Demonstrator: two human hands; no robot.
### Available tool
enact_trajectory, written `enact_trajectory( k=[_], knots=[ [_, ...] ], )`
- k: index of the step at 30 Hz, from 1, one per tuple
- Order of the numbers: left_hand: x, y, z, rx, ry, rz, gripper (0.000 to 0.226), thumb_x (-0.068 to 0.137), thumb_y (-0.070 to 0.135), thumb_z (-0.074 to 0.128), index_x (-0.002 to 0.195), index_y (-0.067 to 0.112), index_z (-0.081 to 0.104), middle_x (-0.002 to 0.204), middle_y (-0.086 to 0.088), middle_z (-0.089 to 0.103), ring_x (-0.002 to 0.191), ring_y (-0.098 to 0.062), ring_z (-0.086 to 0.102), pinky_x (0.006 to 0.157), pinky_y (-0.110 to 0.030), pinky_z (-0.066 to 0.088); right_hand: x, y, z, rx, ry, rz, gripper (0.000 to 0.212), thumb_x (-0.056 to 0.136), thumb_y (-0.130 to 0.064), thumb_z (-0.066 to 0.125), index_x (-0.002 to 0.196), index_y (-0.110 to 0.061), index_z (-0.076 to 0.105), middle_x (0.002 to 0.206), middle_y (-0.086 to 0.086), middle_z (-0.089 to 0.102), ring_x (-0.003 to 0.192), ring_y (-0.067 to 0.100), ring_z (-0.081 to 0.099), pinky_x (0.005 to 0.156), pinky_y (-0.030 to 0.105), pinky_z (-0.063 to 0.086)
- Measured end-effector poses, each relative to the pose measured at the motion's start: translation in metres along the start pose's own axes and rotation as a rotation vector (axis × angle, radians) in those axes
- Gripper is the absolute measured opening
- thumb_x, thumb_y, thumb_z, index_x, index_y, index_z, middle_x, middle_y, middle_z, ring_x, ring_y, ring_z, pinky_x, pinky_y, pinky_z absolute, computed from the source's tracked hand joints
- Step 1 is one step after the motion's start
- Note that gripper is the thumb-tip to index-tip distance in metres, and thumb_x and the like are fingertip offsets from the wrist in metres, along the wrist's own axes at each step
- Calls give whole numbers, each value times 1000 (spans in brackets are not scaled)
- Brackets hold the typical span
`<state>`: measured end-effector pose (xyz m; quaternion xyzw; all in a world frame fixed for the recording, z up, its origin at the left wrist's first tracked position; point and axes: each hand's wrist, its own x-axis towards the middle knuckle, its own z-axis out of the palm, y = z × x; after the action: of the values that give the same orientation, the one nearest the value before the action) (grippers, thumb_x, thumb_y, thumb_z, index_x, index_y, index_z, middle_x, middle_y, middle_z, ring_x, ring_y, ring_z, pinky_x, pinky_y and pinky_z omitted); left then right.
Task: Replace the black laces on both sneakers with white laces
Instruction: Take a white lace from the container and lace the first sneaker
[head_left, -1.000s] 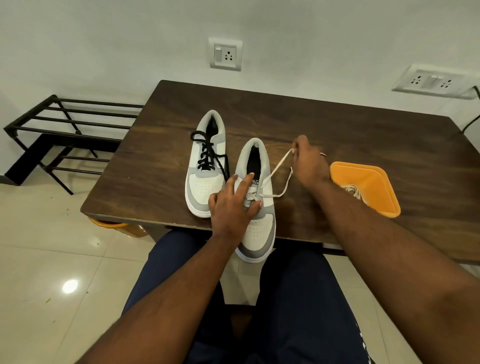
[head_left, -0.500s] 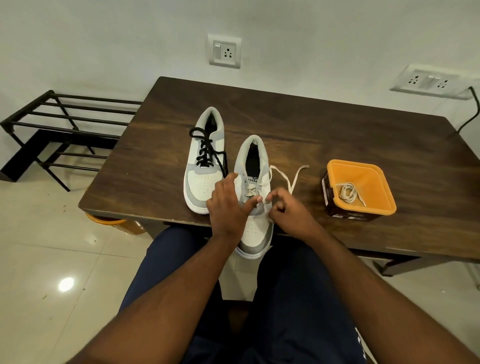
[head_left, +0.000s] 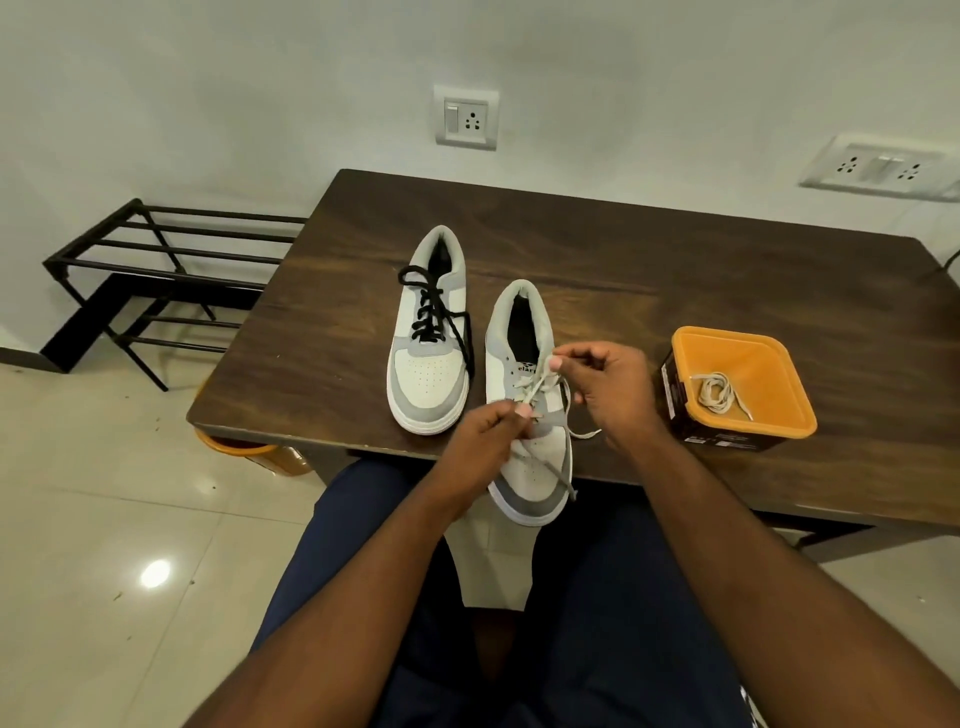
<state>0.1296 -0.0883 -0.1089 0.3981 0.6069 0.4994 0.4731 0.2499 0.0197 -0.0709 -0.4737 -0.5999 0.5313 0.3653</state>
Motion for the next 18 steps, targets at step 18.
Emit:
enact_trajectory(
  k=[18],
  knots=[
    [30,21,-44,162,215,119,7,90,14,68,91,11,74,62,15,63,51,6,52,59,-12,43,-2,18,-27,-242,82,-55,14,85,-7,69,91,-19,73,80,-4,70,63,-4,59,64,19,47]
  ],
)
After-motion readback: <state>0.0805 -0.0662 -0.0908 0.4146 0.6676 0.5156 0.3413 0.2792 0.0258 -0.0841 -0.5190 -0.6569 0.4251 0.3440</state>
